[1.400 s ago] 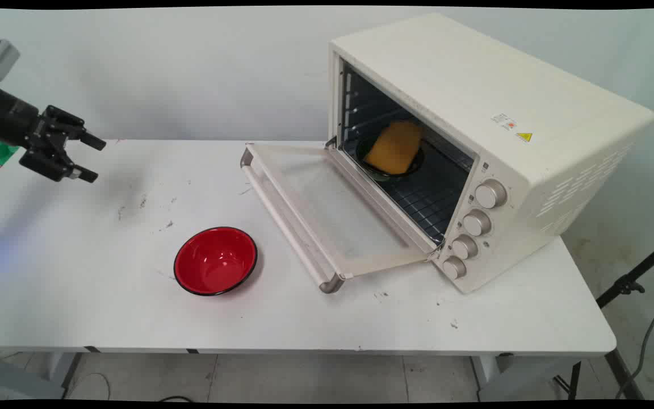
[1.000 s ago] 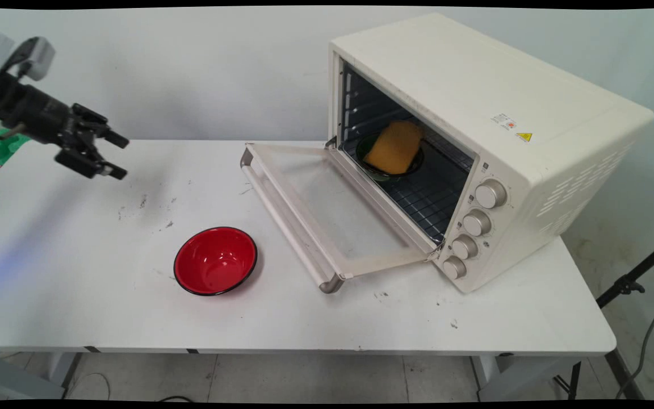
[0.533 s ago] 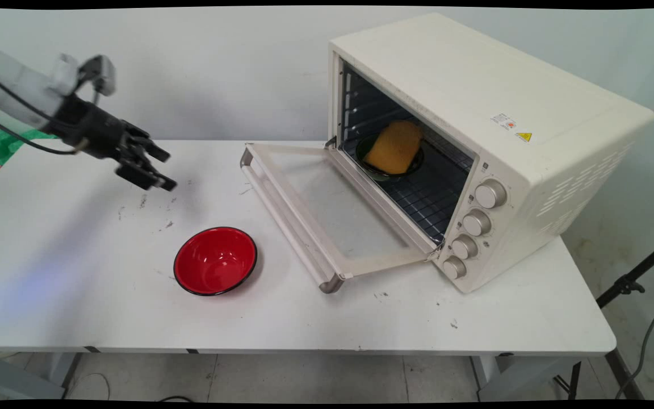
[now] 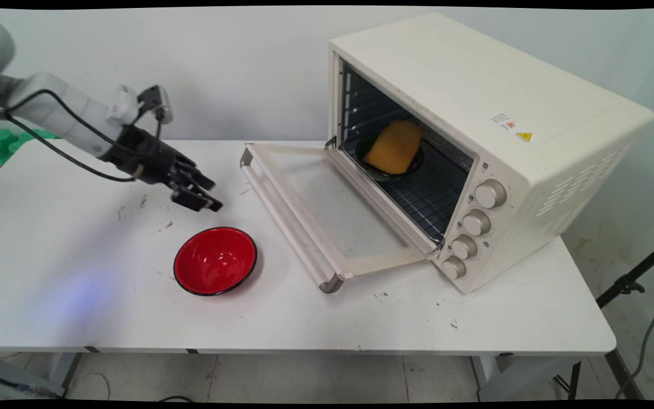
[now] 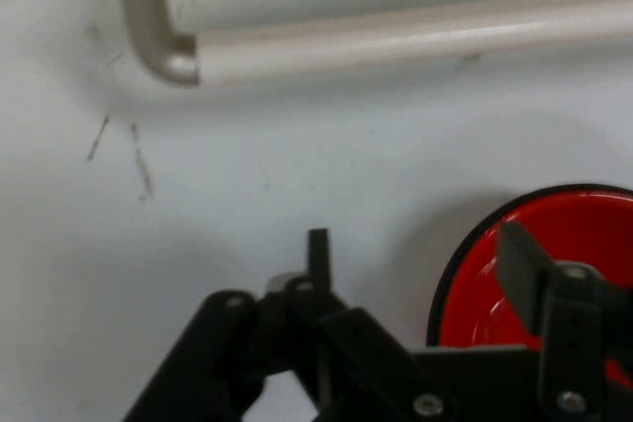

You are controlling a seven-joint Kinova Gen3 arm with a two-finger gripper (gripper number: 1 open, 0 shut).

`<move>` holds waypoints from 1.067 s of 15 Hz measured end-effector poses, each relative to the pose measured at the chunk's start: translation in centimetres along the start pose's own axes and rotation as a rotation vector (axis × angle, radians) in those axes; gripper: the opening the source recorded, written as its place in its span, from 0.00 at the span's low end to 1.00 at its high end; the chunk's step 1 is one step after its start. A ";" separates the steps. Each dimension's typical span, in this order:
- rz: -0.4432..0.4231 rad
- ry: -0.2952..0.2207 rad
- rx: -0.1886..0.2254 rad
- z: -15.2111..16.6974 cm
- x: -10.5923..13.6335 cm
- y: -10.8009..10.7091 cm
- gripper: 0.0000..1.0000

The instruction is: Close the oven

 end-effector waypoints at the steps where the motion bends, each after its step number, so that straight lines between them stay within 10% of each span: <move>1: 0.000 0.004 -0.002 0.6 0.2 0.4 0.00; 16: -0.018 0.061 -0.030 9.6 2.6 4.2 0.00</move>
